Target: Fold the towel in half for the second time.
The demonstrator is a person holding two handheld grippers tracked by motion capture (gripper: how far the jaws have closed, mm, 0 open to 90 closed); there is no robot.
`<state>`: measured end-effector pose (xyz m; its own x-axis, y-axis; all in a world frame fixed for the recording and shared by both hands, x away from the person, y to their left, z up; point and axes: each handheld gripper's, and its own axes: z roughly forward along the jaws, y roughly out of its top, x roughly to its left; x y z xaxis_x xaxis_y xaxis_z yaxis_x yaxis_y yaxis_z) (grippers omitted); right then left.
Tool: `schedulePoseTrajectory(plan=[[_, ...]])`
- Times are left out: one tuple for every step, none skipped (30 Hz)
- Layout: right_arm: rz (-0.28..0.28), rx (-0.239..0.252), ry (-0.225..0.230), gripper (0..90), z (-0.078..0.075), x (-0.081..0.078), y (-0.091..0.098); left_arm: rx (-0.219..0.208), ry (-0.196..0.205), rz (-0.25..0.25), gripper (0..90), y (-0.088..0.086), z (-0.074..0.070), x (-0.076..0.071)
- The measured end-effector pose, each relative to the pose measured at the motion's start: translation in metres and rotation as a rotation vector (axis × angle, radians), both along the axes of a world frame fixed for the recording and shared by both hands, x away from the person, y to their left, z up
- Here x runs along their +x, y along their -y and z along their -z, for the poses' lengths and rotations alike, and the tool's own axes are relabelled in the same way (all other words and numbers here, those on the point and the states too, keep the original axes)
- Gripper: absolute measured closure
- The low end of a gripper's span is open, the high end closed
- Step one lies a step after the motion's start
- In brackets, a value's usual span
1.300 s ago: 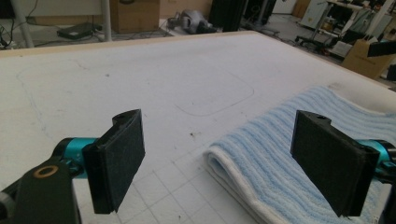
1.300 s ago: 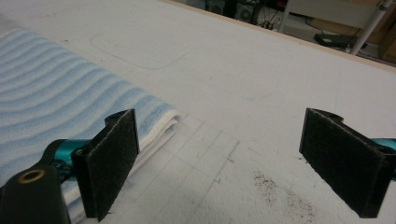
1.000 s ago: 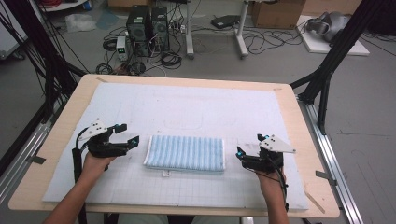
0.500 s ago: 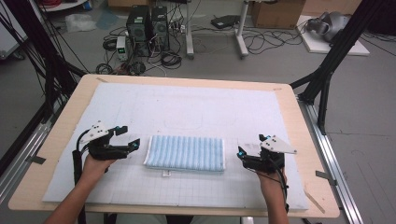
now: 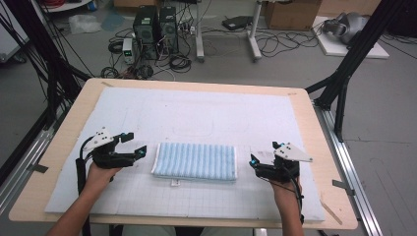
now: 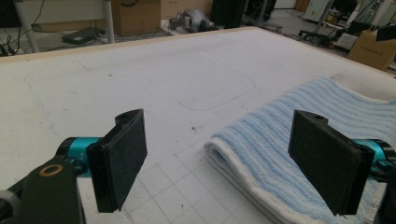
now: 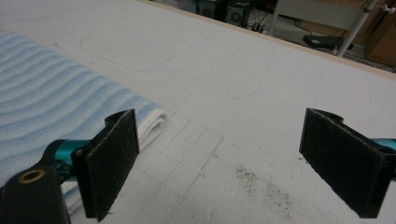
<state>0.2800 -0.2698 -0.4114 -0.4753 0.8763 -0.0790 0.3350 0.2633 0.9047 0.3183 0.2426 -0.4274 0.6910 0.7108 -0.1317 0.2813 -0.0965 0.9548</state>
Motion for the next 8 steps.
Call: schedulePoseTrajectory(plan=[[0.000, -0.003, 0.005, 11.2, 0.0000, 0.0001, 0.0007, -0.001, -0.001, -0.001, 19.7, 0.0002, 0.0001, 0.0001], [0.001, 0.002, 0.002, 11.2, 0.0001, -0.0002, 0.0006, -0.002, -0.003, -0.001, 19.7, 0.0005, 0.0002, 0.0004], [0.003, 0.003, 0.002, 11.2, 0.0001, -0.0003, 0.0010, -0.001, -0.002, 0.000, 19.7, 0.0007, 0.0004, 0.0007], [0.004, 0.003, 0.001, 11.2, 0.0002, -0.0005, 0.0012, 0.003, -0.003, 0.001, 19.8, 0.0011, 0.0005, 0.0011], [0.006, 0.005, -0.001, 11.2, 0.0002, -0.0009, 0.0018, 0.001, -0.003, 0.000, 19.8, 0.0017, 0.0007, 0.0012], [0.007, 0.004, 0.004, 11.2, 0.0002, -0.0008, 0.0026, 0.002, -0.004, 0.000, 19.9, 0.0019, 0.0008, 0.0013], [0.010, 0.007, 0.001, 11.2, -0.0001, -0.0012, 0.0030, 0.001, -0.003, 0.000, 19.9, 0.0020, 0.0008, 0.0014], [0.012, 0.010, 0.004, 11.2, -0.0004, -0.0011, 0.0036, 0.001, -0.004, 0.001, 19.9, 0.0018, 0.0008, 0.0016]])
